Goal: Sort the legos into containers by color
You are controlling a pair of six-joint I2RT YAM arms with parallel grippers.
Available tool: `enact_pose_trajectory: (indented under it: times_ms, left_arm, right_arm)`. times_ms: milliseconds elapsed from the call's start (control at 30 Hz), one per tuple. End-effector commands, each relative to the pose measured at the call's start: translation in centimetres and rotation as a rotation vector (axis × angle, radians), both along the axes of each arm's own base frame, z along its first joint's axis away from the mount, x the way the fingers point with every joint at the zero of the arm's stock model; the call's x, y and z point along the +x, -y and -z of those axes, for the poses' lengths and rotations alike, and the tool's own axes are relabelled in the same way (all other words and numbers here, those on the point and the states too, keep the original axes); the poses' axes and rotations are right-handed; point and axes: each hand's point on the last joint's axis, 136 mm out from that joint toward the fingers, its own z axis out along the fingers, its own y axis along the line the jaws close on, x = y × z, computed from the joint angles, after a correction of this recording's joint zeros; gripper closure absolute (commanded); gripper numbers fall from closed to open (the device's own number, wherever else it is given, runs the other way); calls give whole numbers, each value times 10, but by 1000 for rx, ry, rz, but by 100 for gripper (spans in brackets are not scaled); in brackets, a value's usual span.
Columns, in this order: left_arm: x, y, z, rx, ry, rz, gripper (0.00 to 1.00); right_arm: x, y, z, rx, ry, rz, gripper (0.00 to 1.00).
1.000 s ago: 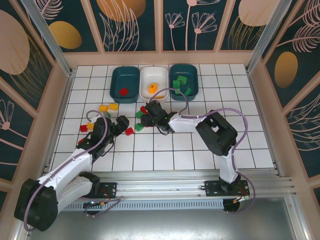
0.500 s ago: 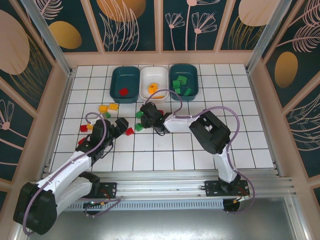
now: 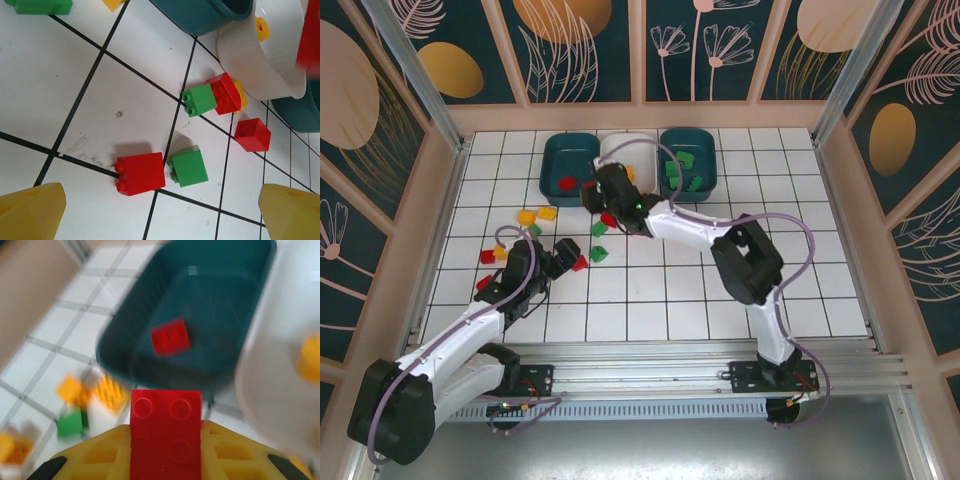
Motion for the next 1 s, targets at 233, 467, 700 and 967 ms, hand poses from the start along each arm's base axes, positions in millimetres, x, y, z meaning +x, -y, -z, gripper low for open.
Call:
enact_pose_trajectory:
  times_ms: [233, 467, 700, 967]
  left_arm:
    - [-5, 9, 4, 10, -31, 85, 1]
    - [-2, 13, 1, 17, -18, 109, 1]
    - [8, -2, 18, 123, -57, 51, 2]
    - [40, 15, 52, 224, -182, 124, 5]
  right_arm:
    - [82, -33, 5, 30, -7, -31, 70]
    - [81, -34, -39, 14, 73, -44, 37]
    - [30, 6, -44, 10, 82, -19, 37]
    - [-29, 88, 12, 1, -31, 84, 37]
